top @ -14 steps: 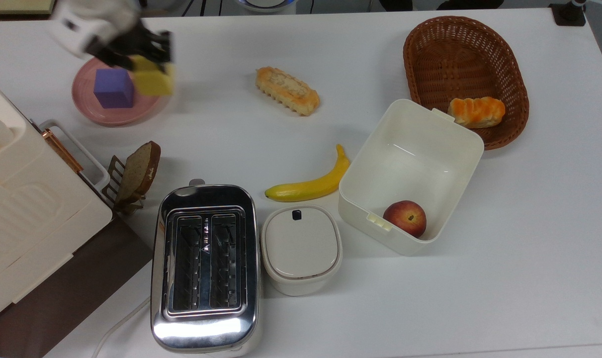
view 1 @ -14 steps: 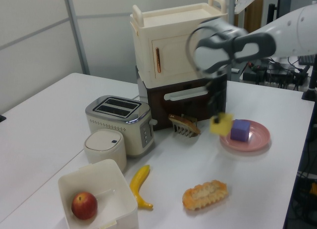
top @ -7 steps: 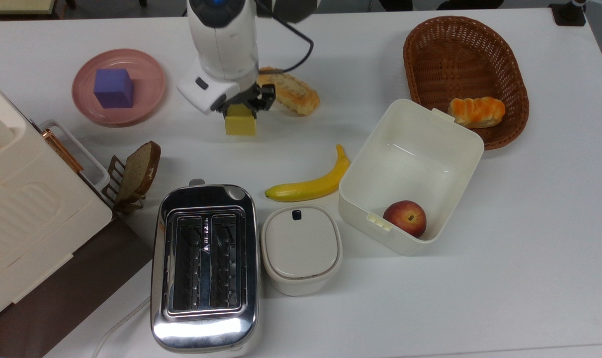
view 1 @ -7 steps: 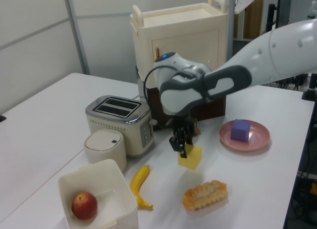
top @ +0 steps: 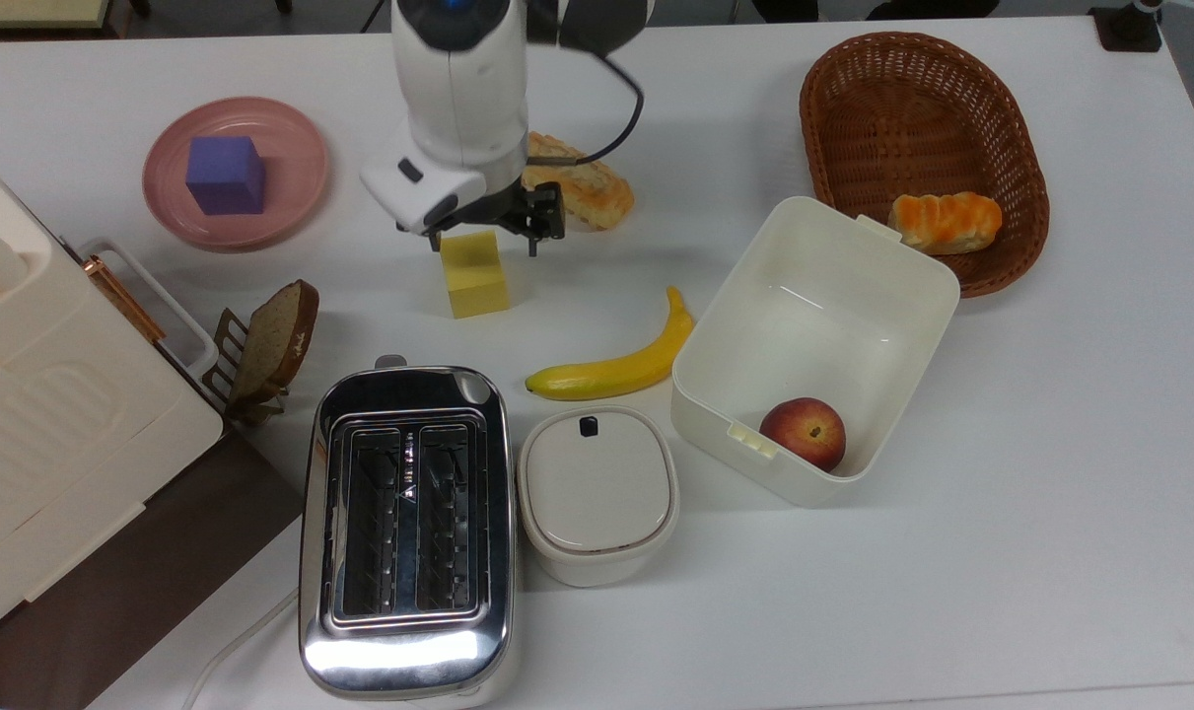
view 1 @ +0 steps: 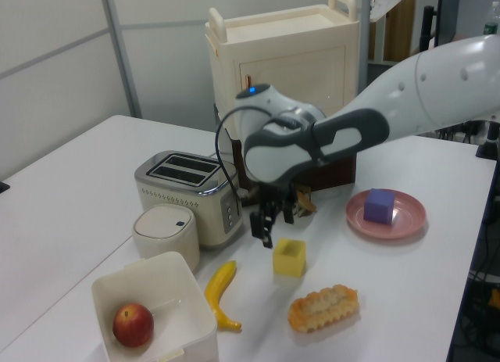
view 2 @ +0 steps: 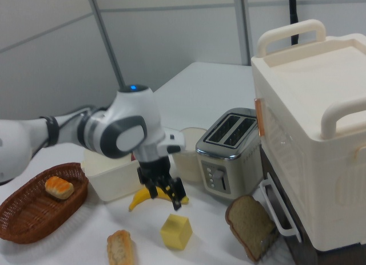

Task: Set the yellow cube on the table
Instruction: 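Lower the yellow cube onto the table and open the gripper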

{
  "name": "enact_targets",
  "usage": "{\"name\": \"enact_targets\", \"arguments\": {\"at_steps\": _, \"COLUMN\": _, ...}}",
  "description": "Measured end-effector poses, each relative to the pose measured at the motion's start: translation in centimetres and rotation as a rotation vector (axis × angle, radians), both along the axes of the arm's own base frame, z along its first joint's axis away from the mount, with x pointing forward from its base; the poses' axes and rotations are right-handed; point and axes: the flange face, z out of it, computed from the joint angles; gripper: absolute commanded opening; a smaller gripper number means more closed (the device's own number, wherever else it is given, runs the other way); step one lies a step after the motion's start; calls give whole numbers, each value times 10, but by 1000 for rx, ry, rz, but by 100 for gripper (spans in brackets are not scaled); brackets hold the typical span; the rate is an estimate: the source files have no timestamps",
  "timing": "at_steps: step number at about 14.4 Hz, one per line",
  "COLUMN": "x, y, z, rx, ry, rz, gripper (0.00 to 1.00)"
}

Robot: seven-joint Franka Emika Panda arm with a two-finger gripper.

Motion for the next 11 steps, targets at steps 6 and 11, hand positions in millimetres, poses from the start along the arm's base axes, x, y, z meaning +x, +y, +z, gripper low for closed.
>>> {"name": "enact_targets", "arguments": {"at_steps": 6, "x": -22, "y": -3, "z": 117, "rx": 75, "ry": -35, "rz": -64, "gripper": 100}}
{"name": "enact_targets", "arguments": {"at_steps": 11, "x": -42, "y": -26, "z": 156, "rx": 93, "ry": -32, "rz": -95, "gripper": 100}}
